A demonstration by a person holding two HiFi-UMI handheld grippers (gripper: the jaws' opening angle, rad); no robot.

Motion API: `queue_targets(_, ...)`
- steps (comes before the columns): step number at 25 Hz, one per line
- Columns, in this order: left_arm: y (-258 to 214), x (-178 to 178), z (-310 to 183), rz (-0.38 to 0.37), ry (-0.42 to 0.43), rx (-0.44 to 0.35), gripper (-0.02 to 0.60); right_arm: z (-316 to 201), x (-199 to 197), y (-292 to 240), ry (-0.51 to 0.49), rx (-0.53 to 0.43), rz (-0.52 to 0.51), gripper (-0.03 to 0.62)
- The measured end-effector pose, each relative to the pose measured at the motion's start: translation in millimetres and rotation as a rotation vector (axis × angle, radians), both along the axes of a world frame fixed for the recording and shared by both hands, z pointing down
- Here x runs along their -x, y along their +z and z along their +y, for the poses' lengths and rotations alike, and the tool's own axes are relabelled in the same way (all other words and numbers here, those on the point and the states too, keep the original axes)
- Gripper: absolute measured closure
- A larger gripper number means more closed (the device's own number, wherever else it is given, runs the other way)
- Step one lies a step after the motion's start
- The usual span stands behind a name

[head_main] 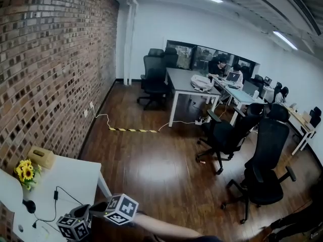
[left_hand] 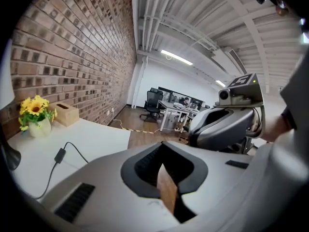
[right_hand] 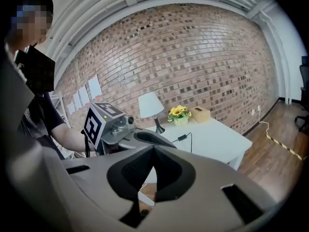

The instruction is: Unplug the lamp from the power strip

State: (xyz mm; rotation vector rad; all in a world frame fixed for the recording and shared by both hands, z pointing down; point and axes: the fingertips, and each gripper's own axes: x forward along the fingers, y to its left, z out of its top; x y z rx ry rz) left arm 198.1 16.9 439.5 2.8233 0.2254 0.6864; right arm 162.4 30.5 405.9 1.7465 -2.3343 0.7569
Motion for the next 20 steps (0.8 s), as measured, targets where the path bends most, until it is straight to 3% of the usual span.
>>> queue_targets(8,-15,-54,39,0.035,0.034,-0.056,0.561,45,-52,5,0.057,-0.012,0.015,0.606)
queue_targets(14,-28,-111,79,0.107,0.081,-0.064,0.561,90,-106,8,0.141,-0.039,-0.002,0.608)
queue_targets(20,-29,-139,112,0.062,0.111,-0.034,0.561,118,-129,3,0.166,-0.062,-0.098,0.608)
